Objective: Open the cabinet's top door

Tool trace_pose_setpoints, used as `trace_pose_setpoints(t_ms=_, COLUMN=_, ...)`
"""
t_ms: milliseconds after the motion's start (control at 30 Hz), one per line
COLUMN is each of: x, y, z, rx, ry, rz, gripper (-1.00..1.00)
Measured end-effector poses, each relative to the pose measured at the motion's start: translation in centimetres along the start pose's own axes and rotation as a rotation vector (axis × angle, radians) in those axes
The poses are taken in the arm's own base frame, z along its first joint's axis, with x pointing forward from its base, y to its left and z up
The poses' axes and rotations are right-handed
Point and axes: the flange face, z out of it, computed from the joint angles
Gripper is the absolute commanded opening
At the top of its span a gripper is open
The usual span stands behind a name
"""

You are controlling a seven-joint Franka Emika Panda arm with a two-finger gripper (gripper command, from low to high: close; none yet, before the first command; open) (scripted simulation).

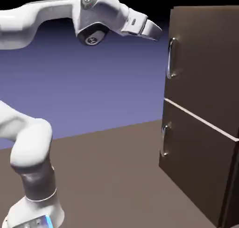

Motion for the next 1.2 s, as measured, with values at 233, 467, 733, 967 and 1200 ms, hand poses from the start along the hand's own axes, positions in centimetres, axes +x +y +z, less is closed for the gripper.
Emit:
trace_pose_setpoints(t_ms=233, x=-0.5, y=0.3, z=0.8, rx=0.089, ry=0.093, rz=-0.024, gripper=1.0)
trace_pose_setpoints(t_ms=467, x=-1.2, y=1.2, z=1.9, rx=0.139, ry=0.202, rz=-0.037, gripper=1.0)
trace_pose_setpoints(t_ms=733, x=-2.6, y=3.0, z=3.6, rx=0.145, ry=0.333, rz=-0.039, gripper=1.0)
trace_pose_setpoints(t_ms=967, x=-4.3, y=4.9, z=5.3, rx=0.108, ry=0.437, rz=-0.029, gripper=1.0)
trace_pose_setpoints(t_ms=1200, x=-6.5, y=7.0, z=7.3, rx=0.038, ry=0.522, rz=-0.009, gripper=1.0)
